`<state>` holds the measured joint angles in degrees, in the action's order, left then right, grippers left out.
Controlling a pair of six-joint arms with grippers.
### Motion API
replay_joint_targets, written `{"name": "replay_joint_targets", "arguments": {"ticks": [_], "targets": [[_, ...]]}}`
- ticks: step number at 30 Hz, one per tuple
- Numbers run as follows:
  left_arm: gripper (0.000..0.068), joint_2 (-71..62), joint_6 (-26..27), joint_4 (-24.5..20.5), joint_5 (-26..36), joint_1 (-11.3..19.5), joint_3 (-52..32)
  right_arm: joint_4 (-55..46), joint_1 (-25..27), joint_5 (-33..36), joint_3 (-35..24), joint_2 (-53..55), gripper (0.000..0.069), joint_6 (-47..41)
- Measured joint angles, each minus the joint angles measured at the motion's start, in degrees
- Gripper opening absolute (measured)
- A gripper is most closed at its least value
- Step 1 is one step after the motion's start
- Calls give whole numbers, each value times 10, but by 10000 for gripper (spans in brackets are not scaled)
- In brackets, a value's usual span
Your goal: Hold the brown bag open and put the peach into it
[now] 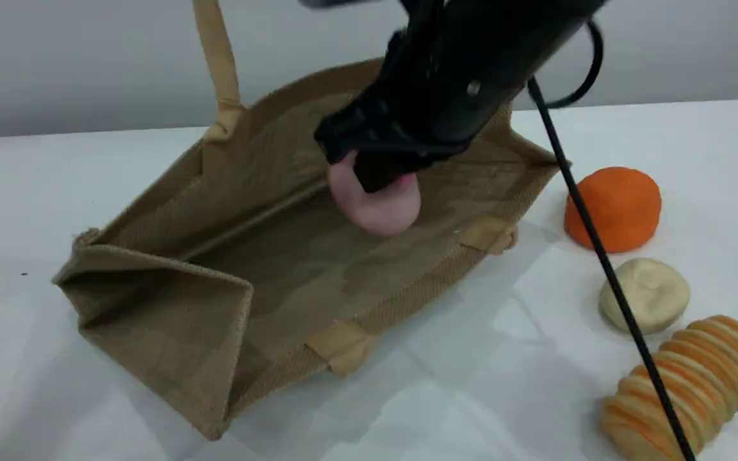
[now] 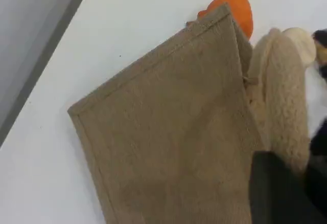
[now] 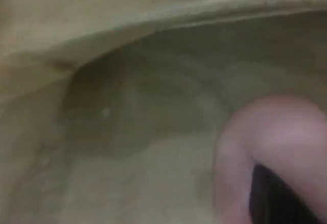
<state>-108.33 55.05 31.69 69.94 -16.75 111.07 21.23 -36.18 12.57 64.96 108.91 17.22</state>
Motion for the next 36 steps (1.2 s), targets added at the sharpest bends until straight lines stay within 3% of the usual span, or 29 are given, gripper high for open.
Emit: {"name": "replay_joint_targets", "arguments": {"ticks": [7, 10, 18, 21, 28, 36], "targets": [[92, 0, -1, 0, 0, 0, 0, 37, -10, -141, 0, 63, 50, -2], [92, 0, -1, 0, 0, 0, 0, 37, -10, -174, 1, 63, 124, -2], [92, 0, -1, 0, 0, 0, 0, 45, -10, -138, 1, 63, 561, -2], [92, 0, -1, 0, 1, 0, 0, 44, -10, -123, 1, 55, 653, -2], [92, 0, -1, -1, 0, 0, 0, 41, 11, -82, 1, 12, 647, 30], [92, 0, -1, -1, 0, 0, 0, -15, 91, 47, 1, -62, 596, 48]]}}
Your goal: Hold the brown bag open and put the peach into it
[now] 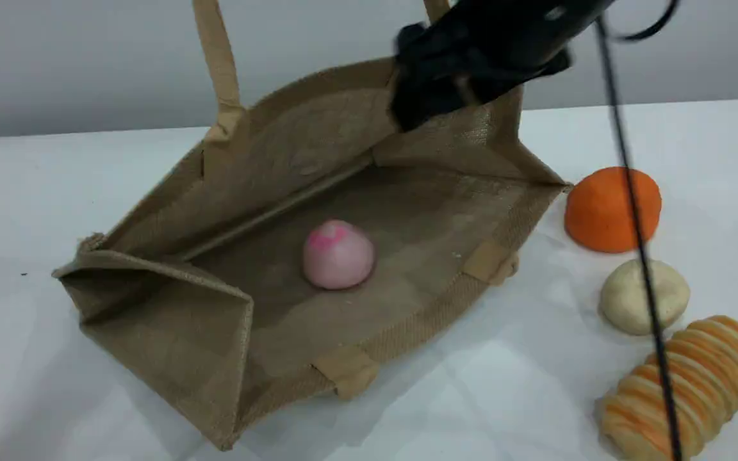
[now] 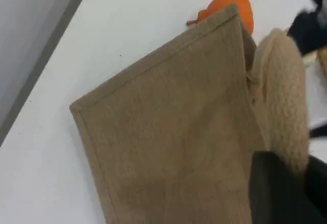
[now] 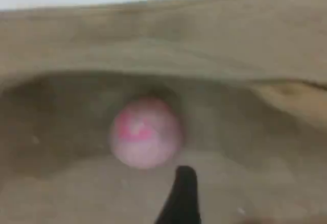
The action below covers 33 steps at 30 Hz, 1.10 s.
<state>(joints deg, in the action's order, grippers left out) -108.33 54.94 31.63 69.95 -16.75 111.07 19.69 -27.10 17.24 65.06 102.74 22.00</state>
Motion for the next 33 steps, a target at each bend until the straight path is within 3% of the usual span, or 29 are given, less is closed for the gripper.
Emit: {"name": "replay_joint_targets", "arguments": {"ticks": [14, 21, 24, 29, 33], "targets": [[92, -1, 1, 6, 0, 0, 0, -35, 156, 19, 0, -111, 589, -10], [106, -1, 1, 16, 0, 0, 0, -35, 180, 32, 0, -121, 589, -10], [188, -1, 0, 22, 0, 0, 0, -33, 180, 33, 0, -125, 589, -10], [416, -1, -1, 20, -1, 0, 0, -33, 180, 48, 0, -134, 589, -10], [486, 9, -30, -1, -1, 0, 0, -42, 180, 80, 1, -163, 589, -10]]}}
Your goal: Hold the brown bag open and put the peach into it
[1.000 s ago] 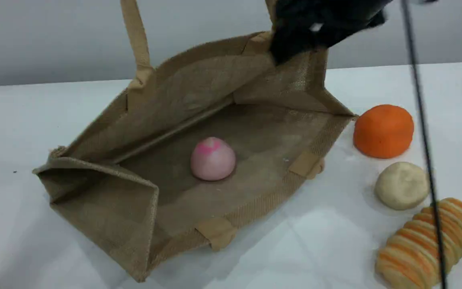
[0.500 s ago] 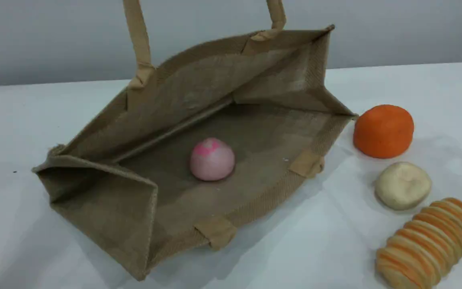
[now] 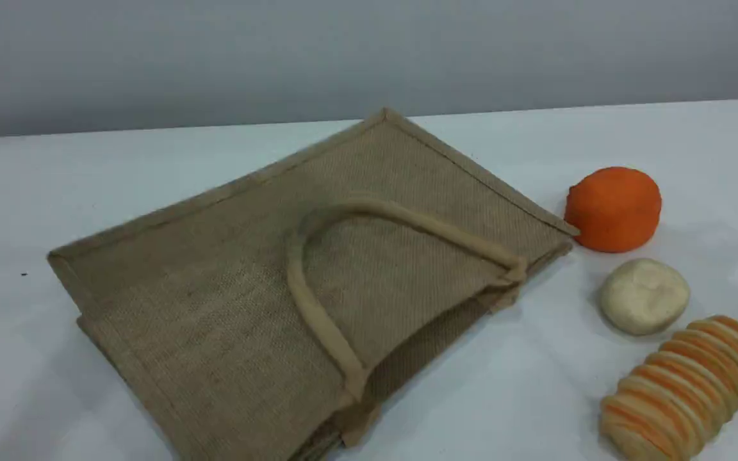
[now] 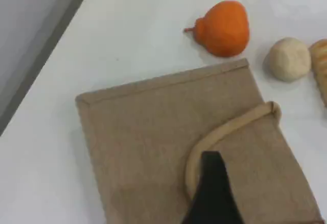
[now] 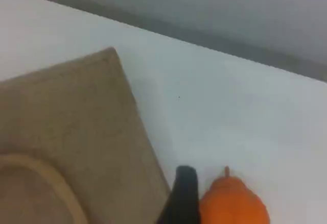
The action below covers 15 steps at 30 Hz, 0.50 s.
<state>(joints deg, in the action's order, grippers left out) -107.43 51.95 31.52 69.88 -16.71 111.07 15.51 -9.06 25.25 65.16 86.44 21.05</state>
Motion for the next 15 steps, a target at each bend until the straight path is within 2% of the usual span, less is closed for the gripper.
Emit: {"name": "replay_joint_targets", "arguments": {"ticks": [4, 12, 15], "targets": [[492, 30, -50, -48, 1, 0, 0, -8, 0, 37, 5, -53, 589, -5], [493, 119, -174, -194, 3, 0, 0, -8, 0, 133, 6, -197, 589, -11], [493, 155, -222, -235, 3, 0, -1, -6, 0, 177, 6, -260, 589, -15]]}}
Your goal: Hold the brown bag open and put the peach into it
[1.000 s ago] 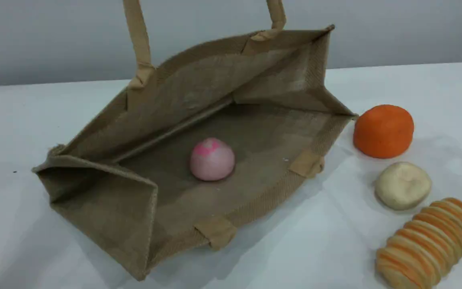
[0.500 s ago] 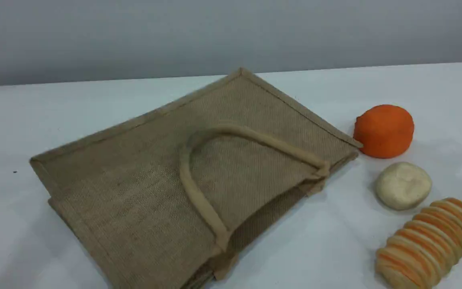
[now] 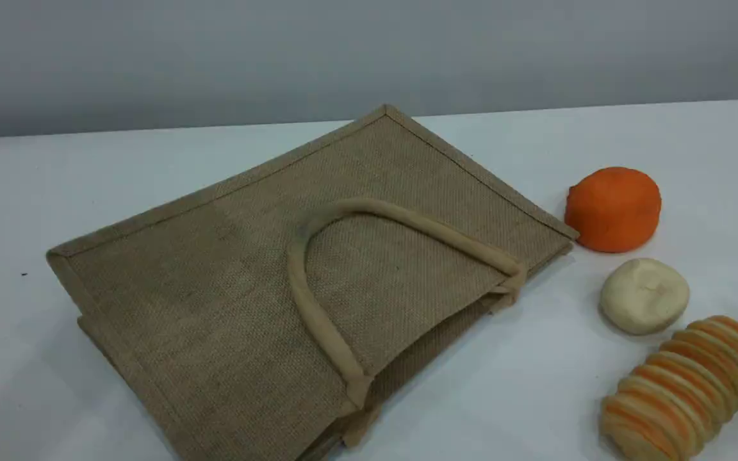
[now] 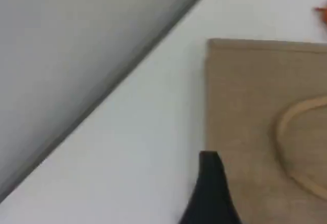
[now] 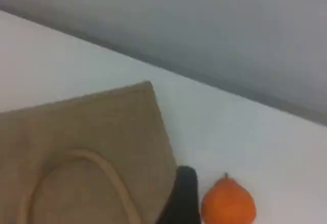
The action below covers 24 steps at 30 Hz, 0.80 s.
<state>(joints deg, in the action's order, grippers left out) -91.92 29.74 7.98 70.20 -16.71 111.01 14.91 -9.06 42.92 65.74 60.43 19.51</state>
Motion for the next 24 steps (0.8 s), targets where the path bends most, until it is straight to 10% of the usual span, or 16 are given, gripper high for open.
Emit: {"name": "replay_joint_targets", "arguments": {"ticks": [10, 24], "targets": [[493, 147, -133, -36, -1, 0, -36, 2, 0, 130, 0, -208, 589, -45], [493, 480, -144, -34, -2, 0, -355, 6, 0, 246, -15, -409, 589, -69]]}}
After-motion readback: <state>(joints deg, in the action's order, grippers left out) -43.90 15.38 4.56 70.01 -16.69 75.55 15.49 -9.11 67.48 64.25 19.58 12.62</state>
